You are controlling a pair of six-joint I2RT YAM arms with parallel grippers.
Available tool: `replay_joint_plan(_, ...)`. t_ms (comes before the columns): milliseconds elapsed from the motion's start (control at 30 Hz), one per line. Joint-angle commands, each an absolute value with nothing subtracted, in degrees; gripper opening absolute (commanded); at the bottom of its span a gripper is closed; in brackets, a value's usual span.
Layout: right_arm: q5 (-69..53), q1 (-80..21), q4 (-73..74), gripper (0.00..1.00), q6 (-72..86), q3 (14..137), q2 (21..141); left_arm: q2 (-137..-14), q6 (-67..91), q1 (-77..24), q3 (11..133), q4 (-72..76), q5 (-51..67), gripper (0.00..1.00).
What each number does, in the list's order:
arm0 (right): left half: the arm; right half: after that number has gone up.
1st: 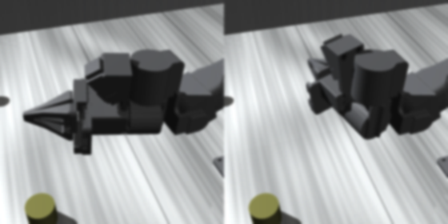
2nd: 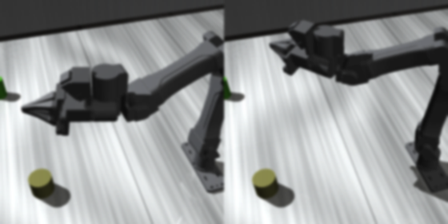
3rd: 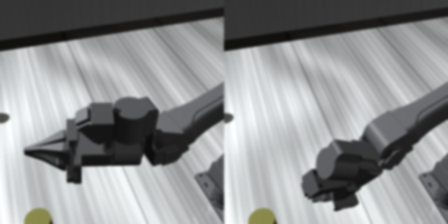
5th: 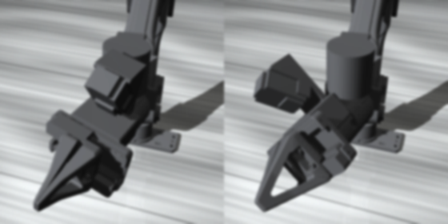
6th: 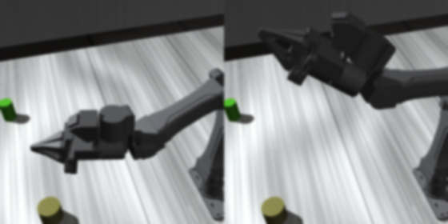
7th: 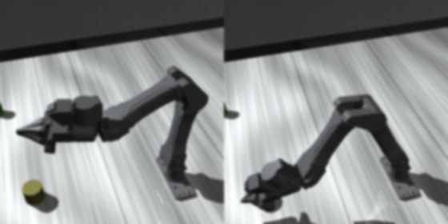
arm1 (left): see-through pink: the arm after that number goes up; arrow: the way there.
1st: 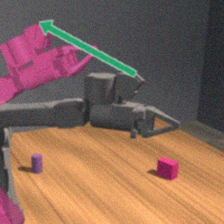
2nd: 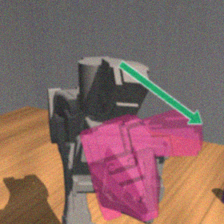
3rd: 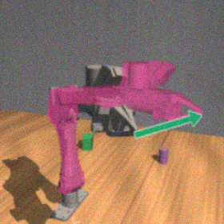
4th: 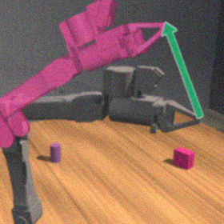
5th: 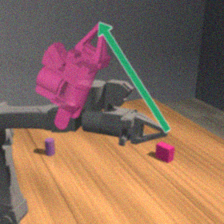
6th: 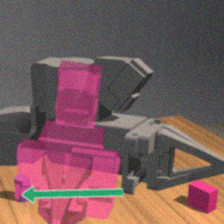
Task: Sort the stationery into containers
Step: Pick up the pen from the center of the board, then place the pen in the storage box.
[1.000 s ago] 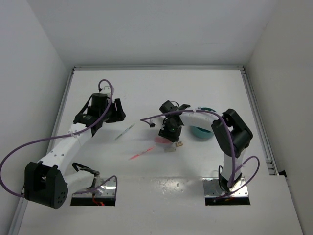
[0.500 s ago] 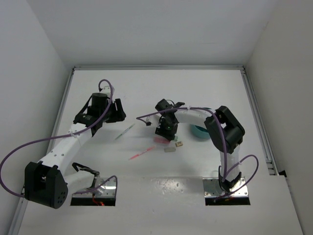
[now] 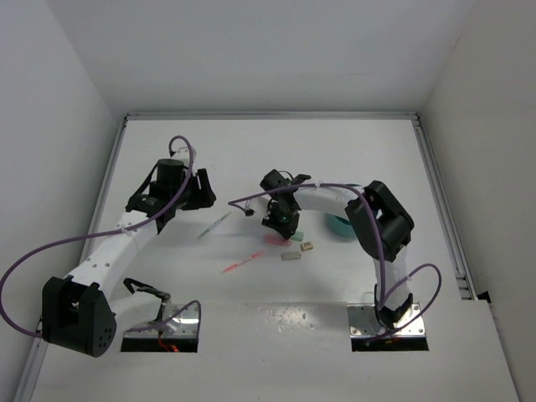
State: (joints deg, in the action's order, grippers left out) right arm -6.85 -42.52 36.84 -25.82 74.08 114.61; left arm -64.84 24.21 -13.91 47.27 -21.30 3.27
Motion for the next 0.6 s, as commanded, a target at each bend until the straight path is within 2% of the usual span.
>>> replay_joint_plan(0,-3.54,-42.98,32.97,0.00,-22.26,73.57,110.06,-64.60,23.82,-14.24,48.60,-20.21,3.96,0.64)
replay_joint_plan(67,-0.81,-42.45,27.90,0.00,-19.44,73.04,103.58,-64.60,23.82,-14.24,48.60,-20.21,3.96,0.64)
replay_joint_plan(300,29.94,-40.79,-0.42,0.00,-8.63,58.03,80.63,-64.60,23.29,-14.24,48.60,-20.21,6.49,0.64)
replay_joint_plan(467,45.67,-39.11,-8.78,0.00,-7.38,53.35,74.01,-65.13,22.76,-14.24,48.60,-20.21,7.73,0.64)
replay_joint_plan(567,48.78,-35.08,-11.16,0.00,-7.38,49.76,70.68,-65.13,22.76,-14.76,48.60,-20.21,8.26,0.64)
